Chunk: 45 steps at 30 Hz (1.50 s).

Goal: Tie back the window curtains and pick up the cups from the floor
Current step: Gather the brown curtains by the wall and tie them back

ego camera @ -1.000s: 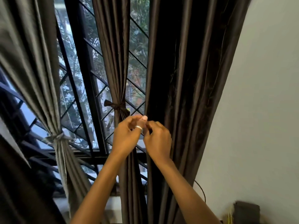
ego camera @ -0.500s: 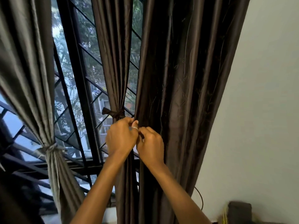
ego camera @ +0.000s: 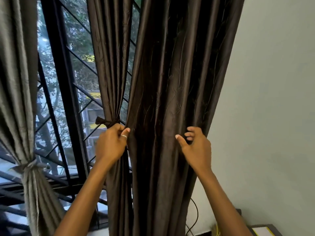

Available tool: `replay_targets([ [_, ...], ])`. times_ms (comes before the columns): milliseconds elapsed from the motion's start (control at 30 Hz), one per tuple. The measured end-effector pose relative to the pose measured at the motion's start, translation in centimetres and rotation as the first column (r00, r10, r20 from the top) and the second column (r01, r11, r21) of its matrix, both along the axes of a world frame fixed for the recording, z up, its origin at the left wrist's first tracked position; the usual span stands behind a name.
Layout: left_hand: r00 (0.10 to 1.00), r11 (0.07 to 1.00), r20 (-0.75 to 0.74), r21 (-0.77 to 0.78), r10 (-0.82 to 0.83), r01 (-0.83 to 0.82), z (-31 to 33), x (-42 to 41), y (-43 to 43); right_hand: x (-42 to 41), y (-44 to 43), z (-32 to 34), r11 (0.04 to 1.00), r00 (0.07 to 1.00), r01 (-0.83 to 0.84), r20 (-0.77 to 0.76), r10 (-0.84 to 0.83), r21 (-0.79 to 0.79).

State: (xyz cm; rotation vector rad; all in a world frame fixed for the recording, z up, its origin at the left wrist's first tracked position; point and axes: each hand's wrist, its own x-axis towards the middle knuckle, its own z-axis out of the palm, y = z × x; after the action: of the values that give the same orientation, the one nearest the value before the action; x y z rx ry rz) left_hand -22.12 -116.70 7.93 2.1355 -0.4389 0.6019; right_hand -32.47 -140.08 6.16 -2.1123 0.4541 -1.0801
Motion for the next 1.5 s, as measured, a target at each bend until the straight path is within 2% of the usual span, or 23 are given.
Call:
replay_targets([
  [67, 1.000, 1.000, -0.003, -0.019, -0.010, 0.010, 0.1, 0.0, 0.3, 0.4, -1.1, 0.0, 0.999, 1.000, -0.012, -0.024, 0.011, -0.040],
  [133, 1.000, 0.999, -0.009, -0.048, 0.020, -0.021, 0.2, 0.4, 1.1, 0.5, -2.6, 0.1, 0.996, 0.998, 0.052, -0.036, -0.055, -0.072],
  [233, 0.996, 0.994, -0.013, -0.064, 0.087, -0.087, 0.3, 1.2, 2.5, 0.3, -4.7, 0.1, 0.987, 0.987, 0.150, -0.051, -0.152, -0.054],
  [333, 0.995, 0.992, -0.004, -0.066, 0.104, -0.104, 0.4, 1.4, 3.0, -0.2, -5.1, -0.3, 0.985, 0.986, 0.165, -0.017, -0.166, -0.041],
  [433, 0.995, 0.991, 0.010, -0.098, 0.096, -0.095, 0.1, 0.6, 2.4, -0.8, -3.5, -0.9, 0.990, 0.992, 0.117, 0.048, -0.113, -0.079],
  [567, 0.998, 0.994, 0.050, -0.105, 0.026, -0.021, -0.4, -1.2, 0.2, -1.3, 0.0, -1.9, 0.995, 0.991, -0.022, 0.127, 0.035, -0.101],
  [833, 0.970, 0.968, 0.023, -0.059, -0.243, 0.244, -0.8, -3.7, -4.4, 0.9, 5.6, -3.1, 0.960, 0.950, -0.218, 0.186, 0.250, -0.177],
  [1067, 0.931, 0.932, -0.058, -0.052, -0.361, 0.358, -0.4, -4.1, -4.4, 1.9, 6.8, -3.3, 0.950, 0.947, -0.218, 0.186, 0.261, -0.223],
  [1200, 0.939, 0.944, -0.112, -0.086, -0.326, 0.317, 0.7, -4.4, -4.6, 2.3, 7.3, -3.5, 0.953, 0.951, -0.214, 0.176, 0.253, -0.213],
  [1333, 0.967, 0.975, -0.135, 0.029, -0.216, 0.222, 2.1, -3.9, -5.4, 2.6, 7.6, -3.5, 0.957, 0.950, -0.211, 0.188, 0.249, -0.200],
  [1500, 0.977, 0.972, -0.066, 0.109, -0.203, 0.209, 2.1, -3.3, -5.6, 2.4, 7.4, -3.3, 0.956, 0.949, -0.222, 0.184, 0.257, -0.192],
])
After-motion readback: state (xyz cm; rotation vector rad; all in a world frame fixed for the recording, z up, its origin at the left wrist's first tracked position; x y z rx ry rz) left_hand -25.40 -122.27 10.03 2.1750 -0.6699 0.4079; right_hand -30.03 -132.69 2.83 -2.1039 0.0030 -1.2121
